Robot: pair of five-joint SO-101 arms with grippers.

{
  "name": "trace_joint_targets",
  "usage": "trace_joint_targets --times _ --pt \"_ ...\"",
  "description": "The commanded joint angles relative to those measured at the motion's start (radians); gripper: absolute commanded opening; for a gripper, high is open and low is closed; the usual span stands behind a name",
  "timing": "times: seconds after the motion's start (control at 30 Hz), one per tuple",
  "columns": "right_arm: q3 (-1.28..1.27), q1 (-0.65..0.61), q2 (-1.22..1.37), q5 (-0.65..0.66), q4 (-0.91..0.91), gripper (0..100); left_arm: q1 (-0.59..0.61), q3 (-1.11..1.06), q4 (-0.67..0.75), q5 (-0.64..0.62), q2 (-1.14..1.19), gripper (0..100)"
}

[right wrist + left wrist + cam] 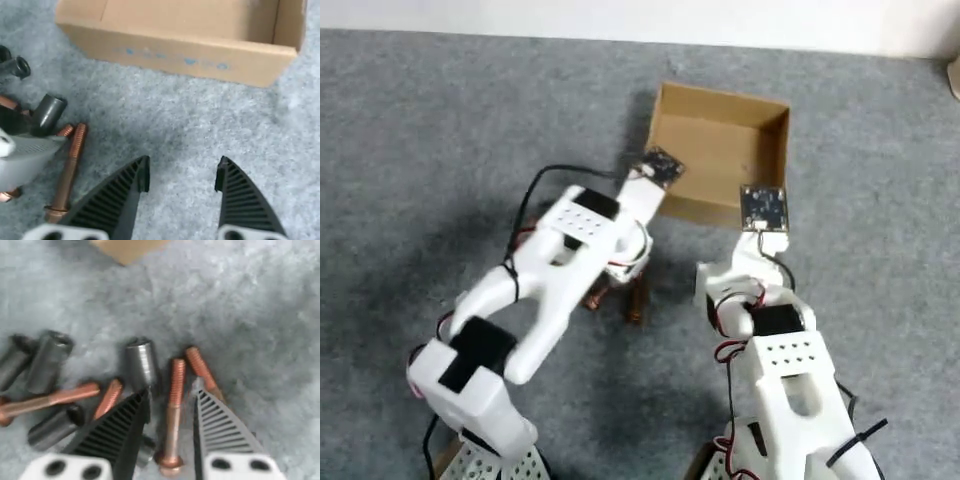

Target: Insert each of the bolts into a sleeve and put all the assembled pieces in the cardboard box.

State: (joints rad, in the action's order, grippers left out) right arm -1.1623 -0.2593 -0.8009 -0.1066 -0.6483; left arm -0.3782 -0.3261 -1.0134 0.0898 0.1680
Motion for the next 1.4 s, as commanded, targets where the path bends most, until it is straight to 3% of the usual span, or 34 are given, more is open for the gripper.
trace_joint_targets --times 0.0,0.27,0.67,1.13,1.37 --pt "0.005 0.012 0.002 -0.005 0.028 20.5 -0.019 0.042 0.037 -0.006 0.019 14" --pt "0.004 0.012 0.004 -0.005 0.028 20.5 0.008 0.087 0.06 -0.08 0.113 14" --pt "0.004 0.005 0.01 -0.009 0.028 20.5 0.004 0.131 0.06 -0.08 0.176 14" --pt "0.004 0.005 0.01 -0.011 0.028 20.5 0.013 0.099 0.055 -0.075 0.088 14" --pt "0.004 0.005 0.012 -0.011 0.028 20.5 0.018 0.081 -0.112 -0.075 -0.143 14"
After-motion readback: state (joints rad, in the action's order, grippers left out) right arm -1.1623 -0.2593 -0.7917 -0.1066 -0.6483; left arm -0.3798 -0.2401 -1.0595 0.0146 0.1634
